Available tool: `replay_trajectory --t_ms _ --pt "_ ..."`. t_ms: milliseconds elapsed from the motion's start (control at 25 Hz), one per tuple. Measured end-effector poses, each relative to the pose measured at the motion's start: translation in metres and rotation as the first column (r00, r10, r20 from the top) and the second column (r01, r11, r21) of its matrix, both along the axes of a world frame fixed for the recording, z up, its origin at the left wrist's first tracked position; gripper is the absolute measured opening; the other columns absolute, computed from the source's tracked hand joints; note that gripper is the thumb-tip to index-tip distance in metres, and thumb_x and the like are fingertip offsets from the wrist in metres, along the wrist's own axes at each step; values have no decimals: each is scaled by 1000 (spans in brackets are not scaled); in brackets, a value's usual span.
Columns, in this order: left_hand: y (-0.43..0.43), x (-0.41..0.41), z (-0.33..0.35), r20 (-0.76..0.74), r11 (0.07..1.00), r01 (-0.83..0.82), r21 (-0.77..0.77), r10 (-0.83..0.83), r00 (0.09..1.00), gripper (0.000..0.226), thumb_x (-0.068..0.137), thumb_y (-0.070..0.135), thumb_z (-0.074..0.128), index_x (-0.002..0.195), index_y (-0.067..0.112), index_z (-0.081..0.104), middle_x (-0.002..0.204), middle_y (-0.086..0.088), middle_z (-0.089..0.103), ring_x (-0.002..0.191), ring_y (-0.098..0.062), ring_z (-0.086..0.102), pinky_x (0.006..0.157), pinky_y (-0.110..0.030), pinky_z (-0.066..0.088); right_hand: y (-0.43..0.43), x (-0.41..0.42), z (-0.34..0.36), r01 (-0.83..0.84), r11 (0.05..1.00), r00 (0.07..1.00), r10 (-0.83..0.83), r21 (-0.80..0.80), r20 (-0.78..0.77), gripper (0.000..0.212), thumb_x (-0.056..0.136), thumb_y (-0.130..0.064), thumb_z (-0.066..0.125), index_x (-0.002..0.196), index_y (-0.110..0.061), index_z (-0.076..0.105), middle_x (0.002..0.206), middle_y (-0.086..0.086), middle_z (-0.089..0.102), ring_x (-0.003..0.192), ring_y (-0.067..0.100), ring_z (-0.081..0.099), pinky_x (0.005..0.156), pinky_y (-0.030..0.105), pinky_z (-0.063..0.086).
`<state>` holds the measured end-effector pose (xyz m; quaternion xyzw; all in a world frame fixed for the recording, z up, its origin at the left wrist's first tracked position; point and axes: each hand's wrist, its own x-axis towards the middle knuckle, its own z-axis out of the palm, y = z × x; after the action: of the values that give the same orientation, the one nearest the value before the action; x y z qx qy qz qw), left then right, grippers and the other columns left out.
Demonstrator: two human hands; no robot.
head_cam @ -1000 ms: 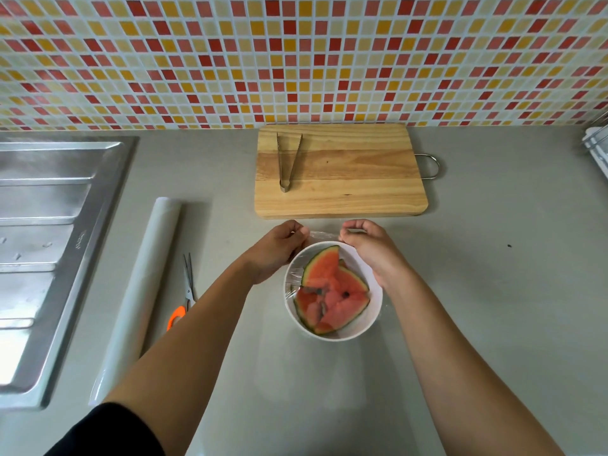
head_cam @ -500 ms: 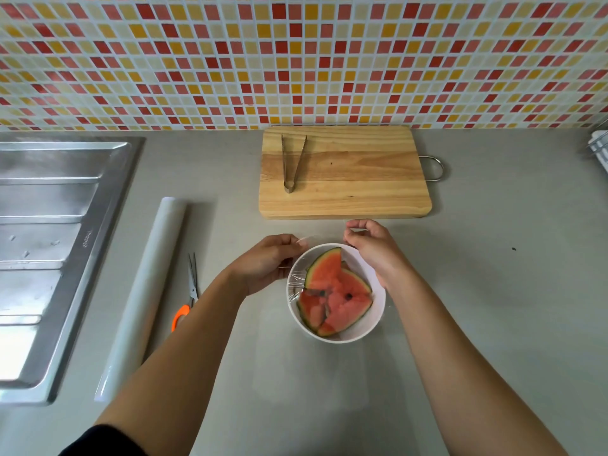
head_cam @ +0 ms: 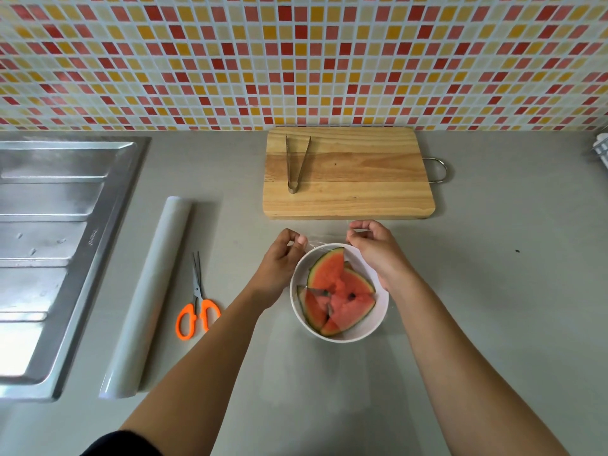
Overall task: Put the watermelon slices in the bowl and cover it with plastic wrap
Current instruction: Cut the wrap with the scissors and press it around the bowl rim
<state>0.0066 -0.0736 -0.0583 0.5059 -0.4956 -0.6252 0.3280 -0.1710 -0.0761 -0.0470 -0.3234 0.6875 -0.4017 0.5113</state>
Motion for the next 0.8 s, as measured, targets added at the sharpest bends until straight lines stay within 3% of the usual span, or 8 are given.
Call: replay_trajectory --t_ms 280,520,800 --pt "-1 1 -10 108 997 -28 -65 35 994 28 98 29 46 83 7 54 71 2 54 68 -12 51 65 -28 44 0 0 -4 31 999 999 -31 -24 -8 11 88 -14 59 87 -24 56 79 -4 59 76 8 57 66 19 42" --pt "0 2 -16 82 997 -8 -71 14 997 29 100 34 38 78 16 42 70 7 44 64 -5 43 64 -24 40 1 -2 -6 34 999 999 -34 -41 7 13 87 -13 60 85 -26 56 79 -3 60 76 10 58 68 20 43" --pt "-5 0 -15 92 1000 13 5 -13 996 28 99 32 43 79 14 48 72 2 48 69 -14 45 68 -32 41 2 -3 -8 45 998 999 -46 -37 -29 16 87 -15 59 84 -29 53 80 -1 59 73 11 56 68 23 43"
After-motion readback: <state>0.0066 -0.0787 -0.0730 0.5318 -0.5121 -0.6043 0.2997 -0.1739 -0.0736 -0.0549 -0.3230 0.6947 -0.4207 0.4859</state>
